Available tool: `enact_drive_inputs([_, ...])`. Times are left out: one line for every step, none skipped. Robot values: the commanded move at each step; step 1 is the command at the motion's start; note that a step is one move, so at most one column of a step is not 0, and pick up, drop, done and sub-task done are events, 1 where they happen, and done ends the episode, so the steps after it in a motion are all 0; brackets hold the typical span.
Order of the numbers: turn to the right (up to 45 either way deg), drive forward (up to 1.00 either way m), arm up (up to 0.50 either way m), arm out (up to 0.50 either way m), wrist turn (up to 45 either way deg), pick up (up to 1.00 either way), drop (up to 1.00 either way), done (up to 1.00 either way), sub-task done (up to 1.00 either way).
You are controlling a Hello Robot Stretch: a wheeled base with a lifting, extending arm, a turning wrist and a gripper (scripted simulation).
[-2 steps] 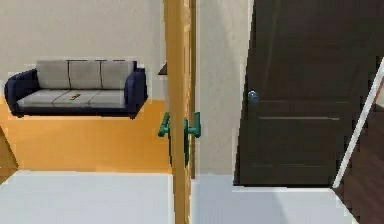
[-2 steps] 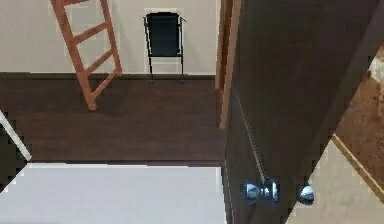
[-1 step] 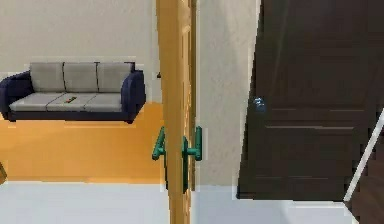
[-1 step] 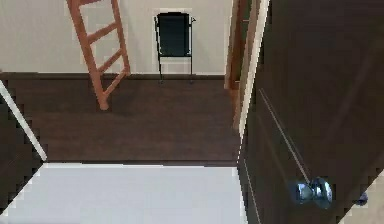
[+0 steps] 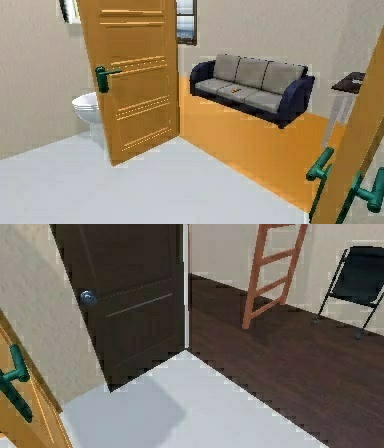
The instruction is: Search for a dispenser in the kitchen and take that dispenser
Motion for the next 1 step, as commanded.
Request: enact_drive_inputs([-15.0, 0.00, 0.00, 0.00, 0.0, 0.00, 0.00, 0.00, 0.00])
